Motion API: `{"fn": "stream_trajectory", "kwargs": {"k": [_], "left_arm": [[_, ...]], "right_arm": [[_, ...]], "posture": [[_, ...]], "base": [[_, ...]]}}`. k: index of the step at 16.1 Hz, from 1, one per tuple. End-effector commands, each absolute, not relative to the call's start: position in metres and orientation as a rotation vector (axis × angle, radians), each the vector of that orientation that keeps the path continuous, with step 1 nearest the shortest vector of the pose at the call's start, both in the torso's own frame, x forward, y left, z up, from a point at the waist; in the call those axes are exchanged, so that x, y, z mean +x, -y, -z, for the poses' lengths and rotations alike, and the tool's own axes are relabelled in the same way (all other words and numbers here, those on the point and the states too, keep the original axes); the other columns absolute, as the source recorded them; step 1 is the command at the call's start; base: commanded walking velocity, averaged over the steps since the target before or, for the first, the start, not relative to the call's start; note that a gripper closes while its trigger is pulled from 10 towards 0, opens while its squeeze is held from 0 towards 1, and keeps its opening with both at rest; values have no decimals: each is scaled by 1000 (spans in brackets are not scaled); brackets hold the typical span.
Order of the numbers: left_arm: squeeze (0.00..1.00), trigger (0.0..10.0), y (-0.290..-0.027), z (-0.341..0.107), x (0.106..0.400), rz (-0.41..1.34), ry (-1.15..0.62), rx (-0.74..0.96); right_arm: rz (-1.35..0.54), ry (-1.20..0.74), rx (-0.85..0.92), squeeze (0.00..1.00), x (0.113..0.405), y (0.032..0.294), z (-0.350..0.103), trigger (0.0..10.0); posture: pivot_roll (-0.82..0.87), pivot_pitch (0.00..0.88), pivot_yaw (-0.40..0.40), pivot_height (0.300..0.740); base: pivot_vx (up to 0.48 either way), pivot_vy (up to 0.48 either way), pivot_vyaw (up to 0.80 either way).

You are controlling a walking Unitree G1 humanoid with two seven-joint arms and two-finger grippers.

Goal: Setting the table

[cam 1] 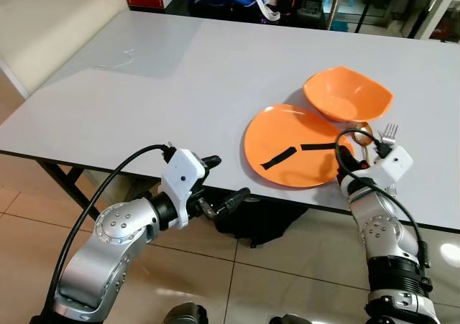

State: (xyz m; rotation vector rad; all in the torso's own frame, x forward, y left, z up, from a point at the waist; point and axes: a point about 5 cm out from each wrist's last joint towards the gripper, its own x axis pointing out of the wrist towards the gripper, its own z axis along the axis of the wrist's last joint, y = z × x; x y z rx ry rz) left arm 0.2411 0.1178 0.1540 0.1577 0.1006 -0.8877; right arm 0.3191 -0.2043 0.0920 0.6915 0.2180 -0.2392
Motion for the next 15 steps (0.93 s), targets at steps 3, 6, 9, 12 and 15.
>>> {"fn": "stream_trajectory", "kwargs": {"k": [3, 6, 9, 12, 15], "left_arm": [[0, 10000, -116, -159, 240, 897, -79, 174], [0, 10000, -117, -160, 241, 865, -57, 198], [0, 10000, -123, -174, 263, 634, 55, 194], [0, 10000, -133, -181, 277, 495, 87, 217], [0, 10000, -140, -181, 284, 395, 81, 277]], "right_arm": [[251, -193, 566, 1000, 325, 206, -103, 10000], [289, -135, 479, 0, 323, 213, -113, 10000], [391, 243, 324, 0, 299, 231, -170, 10000], [323, 301, 277, 0, 286, 220, -189, 10000], [159, 183, 32, 0, 284, 182, -182, 10000]], "posture": [[124, 100, 7, 740], [125, 98, 1, 740], [115, 92, 3, 740], [105, 84, 5, 740], [96, 71, 4, 740]], "base": [[0, 0, 0], [0, 0, 0], [0, 0, 0], [0, 480, 0], [0, 480, 0]]}}
